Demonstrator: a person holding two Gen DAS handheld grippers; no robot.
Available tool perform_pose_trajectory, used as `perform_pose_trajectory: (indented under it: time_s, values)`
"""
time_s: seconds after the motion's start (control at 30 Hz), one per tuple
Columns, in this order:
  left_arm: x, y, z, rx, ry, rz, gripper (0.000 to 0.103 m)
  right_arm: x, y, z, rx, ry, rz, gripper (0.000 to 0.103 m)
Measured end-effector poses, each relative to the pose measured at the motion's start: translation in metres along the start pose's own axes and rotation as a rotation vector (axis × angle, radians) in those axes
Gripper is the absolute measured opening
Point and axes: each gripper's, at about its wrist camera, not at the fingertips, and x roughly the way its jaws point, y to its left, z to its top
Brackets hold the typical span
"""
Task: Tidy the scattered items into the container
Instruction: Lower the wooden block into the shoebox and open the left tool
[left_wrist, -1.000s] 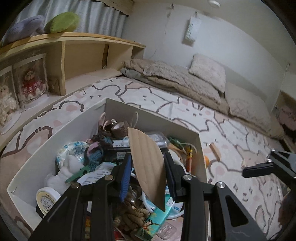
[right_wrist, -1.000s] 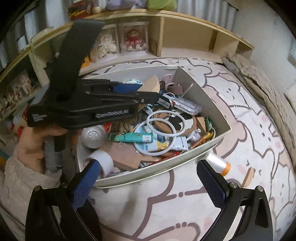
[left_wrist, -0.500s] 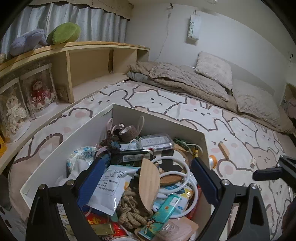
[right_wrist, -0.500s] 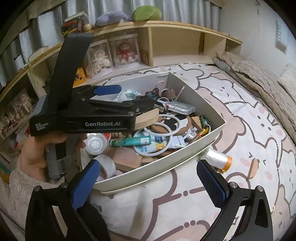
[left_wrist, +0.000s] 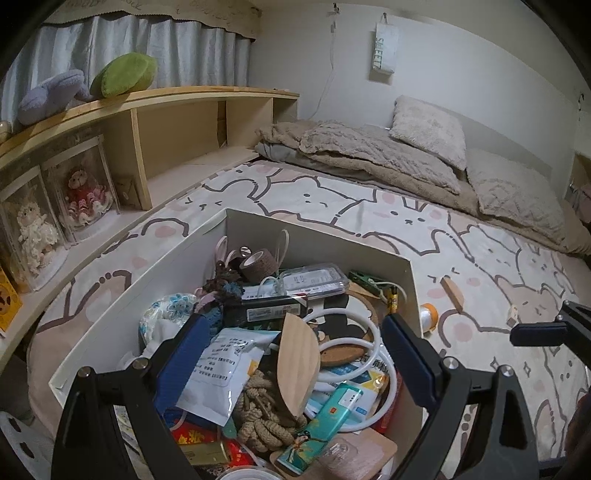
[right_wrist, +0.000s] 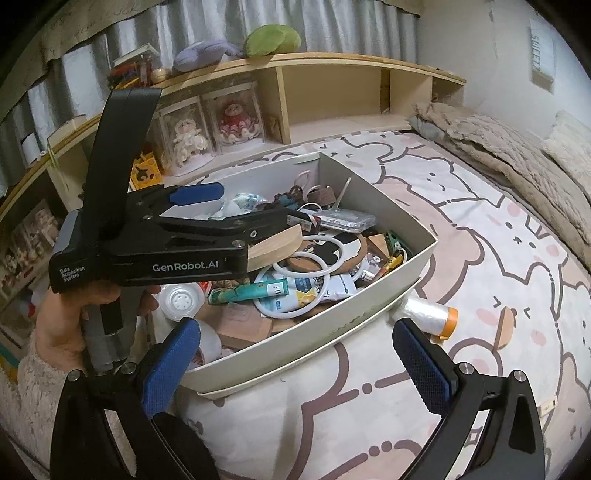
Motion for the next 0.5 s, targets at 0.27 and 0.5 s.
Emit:
perform_pose_trajectory:
  time_s: [0.27, 0.5]
  values:
    - [-0.003, -0.006, -0.001, 0.021, -0.001, 0.055, 0.103, -0.008, -0.003, -0.013, 0.026, -0.056, -0.033, 0.103]
    - [-0.004, -0.014, -0.002, 0.049, 0.004, 0.089, 0.103, -0.025, -0.009, -0.024, 0.060, -0.112, -0.081, 0.103]
